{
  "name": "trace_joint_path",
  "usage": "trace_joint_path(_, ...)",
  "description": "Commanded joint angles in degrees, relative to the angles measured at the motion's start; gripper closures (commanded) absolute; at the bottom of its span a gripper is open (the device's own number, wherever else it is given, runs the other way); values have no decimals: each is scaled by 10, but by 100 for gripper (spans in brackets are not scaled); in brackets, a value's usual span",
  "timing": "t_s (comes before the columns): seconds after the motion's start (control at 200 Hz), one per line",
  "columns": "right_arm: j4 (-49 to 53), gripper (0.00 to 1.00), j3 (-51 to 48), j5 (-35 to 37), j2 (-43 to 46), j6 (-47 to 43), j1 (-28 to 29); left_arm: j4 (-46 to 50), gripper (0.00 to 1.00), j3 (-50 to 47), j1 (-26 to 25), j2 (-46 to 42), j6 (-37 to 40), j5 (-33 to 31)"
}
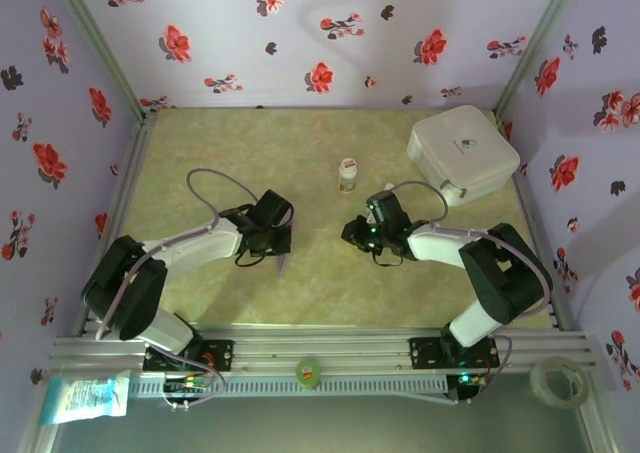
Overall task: Fold a paper plane with a square sheet of paper (pick it up from the middle)
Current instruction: Move a paper plane to the center of the table.
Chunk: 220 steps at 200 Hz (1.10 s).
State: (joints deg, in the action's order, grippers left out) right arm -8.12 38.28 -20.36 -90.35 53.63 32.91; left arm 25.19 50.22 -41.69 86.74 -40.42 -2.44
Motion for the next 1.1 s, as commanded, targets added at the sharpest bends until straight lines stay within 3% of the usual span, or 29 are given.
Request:
trace_joint_path(0.0, -4, 81, 17, 0, -10, 0, 7, 27, 100, 17, -8, 15, 10, -26)
trace_joint_path(1.095, -6, 80, 28, -12, -26, -1, 12, -7, 84, 38, -29, 69, 27, 23)
